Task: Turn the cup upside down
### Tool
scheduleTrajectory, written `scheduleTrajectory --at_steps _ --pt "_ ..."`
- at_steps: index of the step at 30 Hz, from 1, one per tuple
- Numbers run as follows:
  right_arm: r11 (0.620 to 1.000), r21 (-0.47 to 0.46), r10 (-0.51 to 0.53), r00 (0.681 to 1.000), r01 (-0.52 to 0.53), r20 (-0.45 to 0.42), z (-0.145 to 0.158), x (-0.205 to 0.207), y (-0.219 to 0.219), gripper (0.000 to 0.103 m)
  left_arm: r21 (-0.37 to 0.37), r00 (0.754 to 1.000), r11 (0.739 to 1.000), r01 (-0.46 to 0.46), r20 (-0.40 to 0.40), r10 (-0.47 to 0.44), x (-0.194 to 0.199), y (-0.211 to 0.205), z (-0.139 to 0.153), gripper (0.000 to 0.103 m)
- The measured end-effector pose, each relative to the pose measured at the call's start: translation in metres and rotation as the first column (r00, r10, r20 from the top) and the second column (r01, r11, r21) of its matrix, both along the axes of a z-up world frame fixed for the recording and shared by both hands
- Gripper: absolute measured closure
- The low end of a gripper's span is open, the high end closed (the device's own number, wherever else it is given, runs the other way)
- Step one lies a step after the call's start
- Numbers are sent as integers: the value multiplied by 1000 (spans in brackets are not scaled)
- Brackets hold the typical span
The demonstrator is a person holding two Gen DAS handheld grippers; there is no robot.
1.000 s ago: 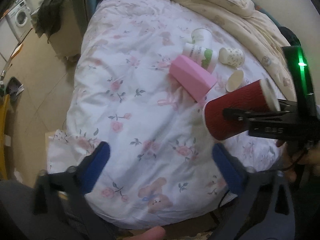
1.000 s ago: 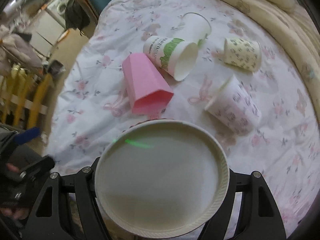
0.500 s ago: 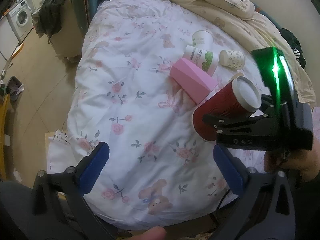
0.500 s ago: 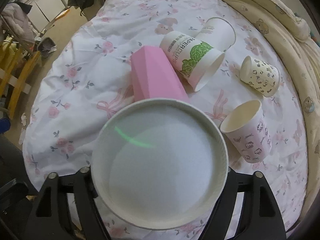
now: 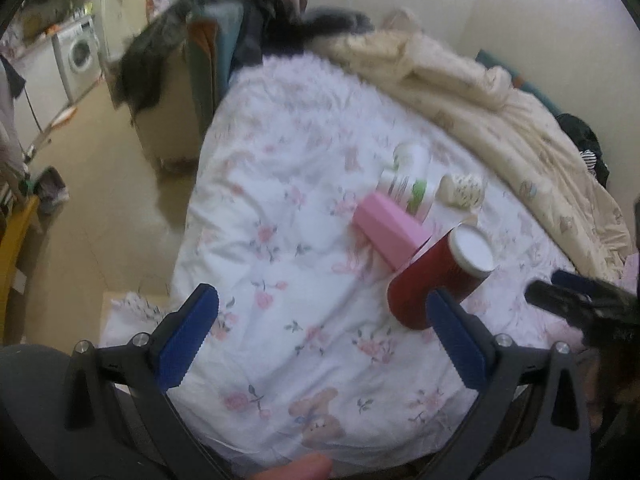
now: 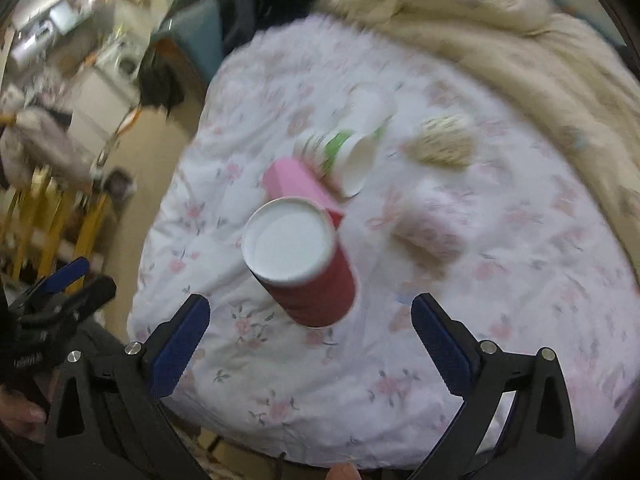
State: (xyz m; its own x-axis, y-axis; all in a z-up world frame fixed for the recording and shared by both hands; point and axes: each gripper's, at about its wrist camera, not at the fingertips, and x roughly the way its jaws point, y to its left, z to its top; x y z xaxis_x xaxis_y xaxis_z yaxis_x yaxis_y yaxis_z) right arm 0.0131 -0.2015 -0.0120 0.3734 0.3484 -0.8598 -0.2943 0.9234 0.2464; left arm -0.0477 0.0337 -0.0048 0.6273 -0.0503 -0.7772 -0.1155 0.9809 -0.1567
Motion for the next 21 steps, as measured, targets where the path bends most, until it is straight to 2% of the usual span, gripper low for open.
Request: scheduleTrajectory --at_steps 5,11,14,17,21 --pt "997 29 -81 989 78 124 11 -44 -19 0 63 998 998 23 62 -26 -12 -21 8 0" --pt "992 29 -126 956 123 264 12 -68 -32 0 113 997 993 26 72 -34 -21 -43 0 0" --pt "988 31 -151 952 148 266 7 -66 -37 0 137 996 990 24 86 -36 -18 -48 -1 0" --pt "987 29 -162 951 161 262 4 -62 -37 0 110 996 994 12 81 -21 -15 -45 -3 0" --pt "986 32 -164 951 162 261 3 -60 -37 0 119 997 993 19 68 -27 -14 -46 -6 0"
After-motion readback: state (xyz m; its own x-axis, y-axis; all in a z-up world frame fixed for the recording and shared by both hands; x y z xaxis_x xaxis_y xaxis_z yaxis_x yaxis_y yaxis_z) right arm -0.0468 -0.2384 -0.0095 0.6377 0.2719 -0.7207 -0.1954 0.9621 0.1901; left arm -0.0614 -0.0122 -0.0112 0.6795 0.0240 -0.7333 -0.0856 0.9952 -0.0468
